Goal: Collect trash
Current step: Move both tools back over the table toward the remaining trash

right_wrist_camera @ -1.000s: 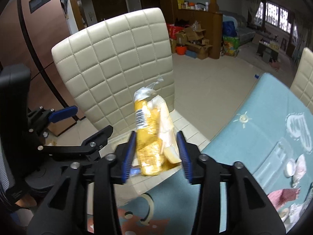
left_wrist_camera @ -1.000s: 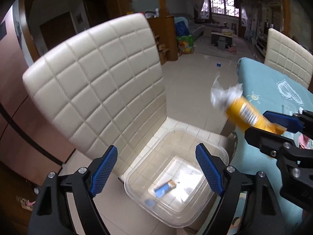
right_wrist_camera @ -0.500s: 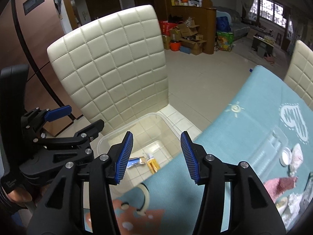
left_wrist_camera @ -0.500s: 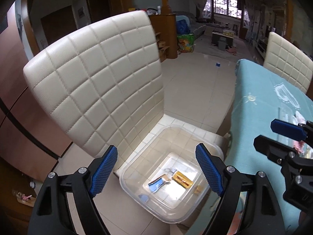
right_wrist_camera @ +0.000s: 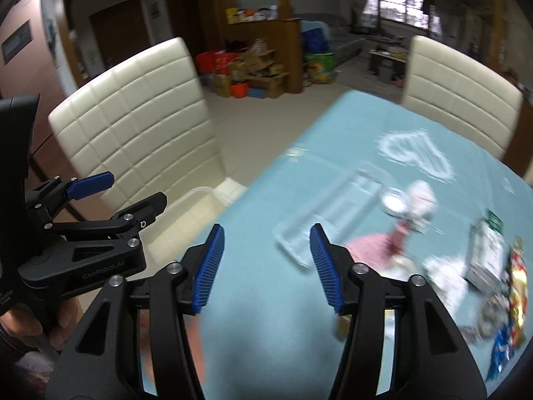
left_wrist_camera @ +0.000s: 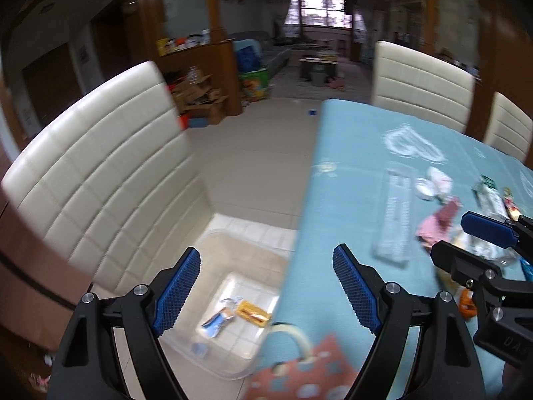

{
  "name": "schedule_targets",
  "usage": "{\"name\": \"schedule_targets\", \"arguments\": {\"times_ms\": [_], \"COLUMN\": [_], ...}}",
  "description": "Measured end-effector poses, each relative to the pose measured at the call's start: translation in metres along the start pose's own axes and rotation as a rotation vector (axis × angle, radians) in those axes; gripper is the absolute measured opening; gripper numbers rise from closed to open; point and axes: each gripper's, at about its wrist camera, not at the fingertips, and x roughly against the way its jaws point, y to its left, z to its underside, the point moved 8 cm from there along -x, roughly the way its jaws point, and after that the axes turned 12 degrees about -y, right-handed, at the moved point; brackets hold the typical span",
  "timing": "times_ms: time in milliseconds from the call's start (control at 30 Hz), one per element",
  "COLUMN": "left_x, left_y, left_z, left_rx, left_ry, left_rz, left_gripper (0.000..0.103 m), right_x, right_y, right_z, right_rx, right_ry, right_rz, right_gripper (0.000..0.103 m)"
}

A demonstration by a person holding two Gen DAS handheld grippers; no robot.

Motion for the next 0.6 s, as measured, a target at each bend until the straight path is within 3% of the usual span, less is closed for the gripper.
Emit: {"name": "schedule_targets", "arguments": {"times_ms": [333, 600], "left_x": [-0.003, -0.026], "left_y": [-0.1, -0.131], "left_z": [0.001, 0.015], "left_rx": [-0.136, -0.208], "left_ry": [0.012, 0.051], "left_rz": [0.182, 0.209], "left_gripper": [0.08, 0.08], "right_x": [0.049, 0.053], "right_y": [-0.099, -0.156], "right_z": [0.039, 0.077], "right_rx": [-0.132, -0.21], "right_ry": [-0.018, 0.031], "right_rz": [0.246, 0.391], "right_gripper": [0.095, 0.098]}}
